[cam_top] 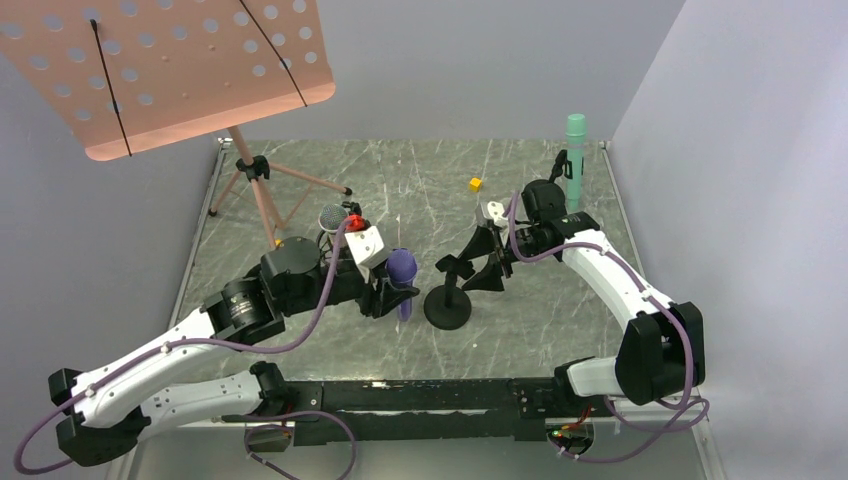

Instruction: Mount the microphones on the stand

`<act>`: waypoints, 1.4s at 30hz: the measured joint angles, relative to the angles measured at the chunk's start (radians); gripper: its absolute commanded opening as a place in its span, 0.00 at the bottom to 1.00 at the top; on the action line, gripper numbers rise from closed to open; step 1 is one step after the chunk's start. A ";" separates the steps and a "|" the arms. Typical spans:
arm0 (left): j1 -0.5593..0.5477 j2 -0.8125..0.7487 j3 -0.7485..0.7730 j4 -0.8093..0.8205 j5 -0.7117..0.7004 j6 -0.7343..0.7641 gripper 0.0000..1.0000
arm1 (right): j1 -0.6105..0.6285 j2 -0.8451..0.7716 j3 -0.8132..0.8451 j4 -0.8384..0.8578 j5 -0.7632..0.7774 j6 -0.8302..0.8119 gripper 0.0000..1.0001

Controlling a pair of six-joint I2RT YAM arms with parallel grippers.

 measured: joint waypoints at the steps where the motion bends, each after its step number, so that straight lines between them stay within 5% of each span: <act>1: 0.003 0.008 0.009 -0.001 0.000 0.007 0.00 | 0.000 0.000 0.000 0.004 0.000 0.006 0.62; 11: 0.105 0.106 0.090 -0.007 0.082 0.039 0.00 | 0.000 0.000 0.000 0.013 0.018 0.013 0.26; 28: 0.228 0.413 0.382 -0.132 0.423 0.141 0.00 | 0.000 0.002 0.010 -0.020 0.022 -0.010 0.18; 42: 0.228 0.570 0.501 -0.219 0.485 0.145 0.00 | 0.000 0.002 0.010 -0.021 0.022 -0.006 0.09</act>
